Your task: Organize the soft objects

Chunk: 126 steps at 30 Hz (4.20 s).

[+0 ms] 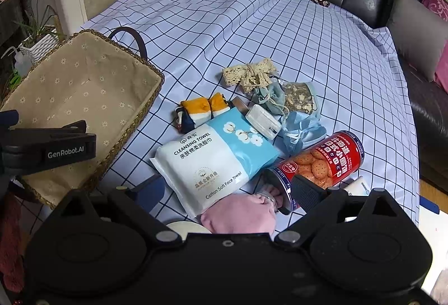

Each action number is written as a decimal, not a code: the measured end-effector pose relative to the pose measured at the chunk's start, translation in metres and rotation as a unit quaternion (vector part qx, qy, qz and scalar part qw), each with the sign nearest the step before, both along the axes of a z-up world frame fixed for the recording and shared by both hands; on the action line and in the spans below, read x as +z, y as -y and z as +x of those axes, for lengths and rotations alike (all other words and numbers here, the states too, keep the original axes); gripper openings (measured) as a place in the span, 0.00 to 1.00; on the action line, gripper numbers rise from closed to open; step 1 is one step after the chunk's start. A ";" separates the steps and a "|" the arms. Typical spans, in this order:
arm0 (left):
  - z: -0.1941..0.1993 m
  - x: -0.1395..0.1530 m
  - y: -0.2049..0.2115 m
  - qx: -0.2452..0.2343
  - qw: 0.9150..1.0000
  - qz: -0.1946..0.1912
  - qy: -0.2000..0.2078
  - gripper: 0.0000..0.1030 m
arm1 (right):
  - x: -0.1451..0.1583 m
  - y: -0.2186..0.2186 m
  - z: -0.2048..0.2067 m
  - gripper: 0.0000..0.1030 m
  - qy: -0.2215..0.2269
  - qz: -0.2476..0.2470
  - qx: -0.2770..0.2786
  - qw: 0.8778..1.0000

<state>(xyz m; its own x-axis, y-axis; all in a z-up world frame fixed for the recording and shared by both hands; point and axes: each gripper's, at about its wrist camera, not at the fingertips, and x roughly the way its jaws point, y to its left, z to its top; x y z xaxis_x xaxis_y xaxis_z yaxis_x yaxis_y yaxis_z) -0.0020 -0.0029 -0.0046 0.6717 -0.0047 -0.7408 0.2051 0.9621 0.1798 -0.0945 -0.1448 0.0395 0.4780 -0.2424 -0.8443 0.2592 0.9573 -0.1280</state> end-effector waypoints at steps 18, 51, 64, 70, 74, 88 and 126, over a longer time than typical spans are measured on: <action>0.000 0.001 0.000 0.000 1.000 -0.003 -0.001 0.96 | -0.008 0.007 0.004 0.94 -0.015 0.009 -0.014 1.000; 0.000 0.002 -0.001 -0.001 1.000 -0.007 -0.005 0.96 | -0.011 0.007 0.007 0.94 -0.025 0.003 -0.018 1.000; 0.000 0.002 -0.002 -0.002 1.000 -0.008 -0.006 0.96 | -0.012 0.007 0.007 0.94 -0.028 0.001 -0.019 0.999; 0.000 0.001 -0.002 -0.001 1.000 -0.008 -0.006 0.96 | -0.012 0.007 0.007 0.94 -0.027 0.000 -0.020 0.999; 0.000 0.001 -0.002 -0.002 1.000 -0.009 -0.006 0.96 | -0.012 0.007 0.007 0.94 -0.027 0.000 -0.020 0.999; 0.000 0.001 -0.003 -0.002 1.000 -0.011 -0.009 0.96 | -0.014 0.008 0.008 0.94 -0.028 -0.002 -0.021 0.999; -0.113 -0.067 0.080 -0.297 0.944 0.004 -0.143 0.96 | -0.055 0.154 -0.098 0.88 -0.080 0.074 -0.181 0.977</action>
